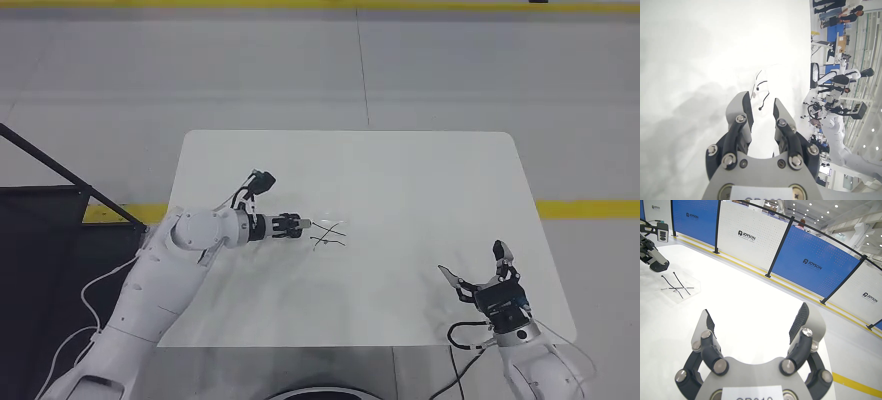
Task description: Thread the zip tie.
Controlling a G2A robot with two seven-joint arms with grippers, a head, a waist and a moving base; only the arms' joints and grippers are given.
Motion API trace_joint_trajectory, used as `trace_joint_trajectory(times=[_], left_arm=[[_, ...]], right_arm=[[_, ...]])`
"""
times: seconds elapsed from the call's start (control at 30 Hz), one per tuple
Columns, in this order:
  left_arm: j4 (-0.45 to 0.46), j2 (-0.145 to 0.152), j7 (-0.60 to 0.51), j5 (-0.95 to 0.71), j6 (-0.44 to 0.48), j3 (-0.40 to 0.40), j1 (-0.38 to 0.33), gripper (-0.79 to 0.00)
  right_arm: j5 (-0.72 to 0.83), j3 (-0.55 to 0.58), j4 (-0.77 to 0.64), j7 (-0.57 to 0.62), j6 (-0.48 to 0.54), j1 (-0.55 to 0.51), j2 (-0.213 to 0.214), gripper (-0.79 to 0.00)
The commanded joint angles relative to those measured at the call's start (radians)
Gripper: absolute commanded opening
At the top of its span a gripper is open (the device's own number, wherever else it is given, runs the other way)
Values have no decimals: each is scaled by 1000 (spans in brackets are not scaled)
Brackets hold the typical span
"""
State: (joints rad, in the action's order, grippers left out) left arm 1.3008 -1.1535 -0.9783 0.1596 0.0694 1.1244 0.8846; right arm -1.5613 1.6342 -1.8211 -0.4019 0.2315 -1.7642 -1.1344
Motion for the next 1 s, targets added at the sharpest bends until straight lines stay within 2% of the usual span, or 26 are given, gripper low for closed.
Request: trace_joint_trajectory(times=[0.0, 0.5, 0.97], left_arm=[[-10, -3, 7, 1, -4, -10, -9, -465], [-91, -25, 42, 0, -18, -83, -74, -459], [-112, -31, 42, -5, -13, -101, -92, -468]], right_arm=[[0, 0, 0, 0, 0, 0, 0, 0], [0, 0, 0, 0, 0, 0, 0, 0], [0, 0, 0, 0, 0, 0, 0, 0]])
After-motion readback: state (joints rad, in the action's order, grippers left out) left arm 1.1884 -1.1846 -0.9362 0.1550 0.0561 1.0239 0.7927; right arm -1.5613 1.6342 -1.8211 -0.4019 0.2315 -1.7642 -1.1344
